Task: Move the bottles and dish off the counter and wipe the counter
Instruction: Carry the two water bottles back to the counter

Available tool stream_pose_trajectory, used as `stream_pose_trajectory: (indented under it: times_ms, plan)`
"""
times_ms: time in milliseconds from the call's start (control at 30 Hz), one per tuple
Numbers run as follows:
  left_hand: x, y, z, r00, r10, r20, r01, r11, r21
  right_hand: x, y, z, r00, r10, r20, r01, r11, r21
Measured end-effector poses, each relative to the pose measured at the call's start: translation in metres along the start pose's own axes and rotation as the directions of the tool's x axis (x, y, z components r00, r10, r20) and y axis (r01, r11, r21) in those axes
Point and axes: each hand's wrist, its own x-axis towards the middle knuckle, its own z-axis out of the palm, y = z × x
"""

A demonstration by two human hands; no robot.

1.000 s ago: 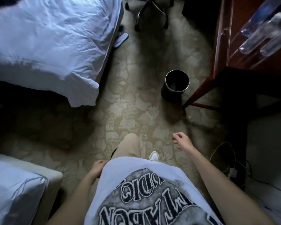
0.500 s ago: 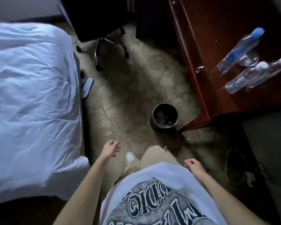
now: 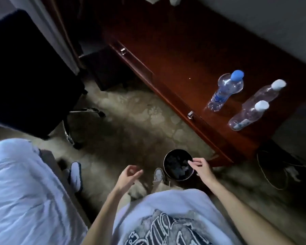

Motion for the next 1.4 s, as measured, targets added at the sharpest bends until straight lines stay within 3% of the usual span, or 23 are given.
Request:
stream_pose_trajectory:
  times_ms: [100,167,267,367,433,500,667,800,900,1167,1300,1400]
  plan:
    - [0.046,0.092,0.006,0.972,0.198,0.127,-0.210,0.974,0.087,0.001,-0.044,-0.007,0.972,-0.092,-0.215,0.120,0.985,0.120]
    - [0.067,0.163,0.023,0.912,0.343,0.225,-0.380,0.914,0.145,-0.004,-0.064,-0.016,0.908,-0.115,-0.402,0.206,0.960,0.191]
    - [0.091,0.263,0.066,0.735,0.521,0.434,-0.634,0.755,0.168,-0.007,-0.080,-0.036,0.749,-0.105,-0.654,0.298,0.935,0.191]
    - [0.108,0.336,0.112,0.538,0.587,0.605,-0.798,0.586,0.142,0.000,-0.085,-0.055,0.589,-0.081,-0.804,0.316,0.939,0.137]
    - [0.108,0.368,0.142,0.418,0.599,0.683,-0.862,0.499,0.090,0.006,-0.091,-0.062,0.527,-0.011,-0.850,0.294,0.940,0.170]
    - [0.112,0.387,0.170,0.344,0.579,0.739,-0.872,0.489,0.023,0.015,-0.107,-0.068,0.496,0.016,-0.868,0.300,0.935,0.189]
    - [0.118,0.397,0.217,0.341,0.449,0.826,-0.844,0.534,0.058,0.046,-0.152,-0.090,0.457,0.060,-0.888,0.370,0.895,0.250]
    - [0.117,0.398,0.224,0.294,0.470,0.832,-0.905,0.416,0.085,0.073,-0.145,-0.100,0.513,0.104,-0.852,0.367,0.871,0.327]
    - [0.120,0.395,0.220,0.327,0.438,0.837,-0.868,0.489,0.083,0.061,-0.145,-0.100,0.487,0.150,-0.860,0.340,0.874,0.346]
    - [0.070,0.369,0.223,0.242,0.338,0.910,-0.824,0.566,0.009,-0.037,-0.106,-0.069,0.310,0.339,-0.888,0.365,0.820,0.440]
    - [0.013,0.334,0.250,0.105,0.187,0.977,-0.799,0.601,-0.029,-0.101,-0.070,-0.050,0.138,0.477,-0.868,0.390,0.779,0.490]
    - [-0.039,0.298,0.275,0.001,0.103,0.995,-0.822,0.567,-0.058,-0.148,-0.040,-0.042,0.075,0.559,-0.826,0.452,0.719,0.528]
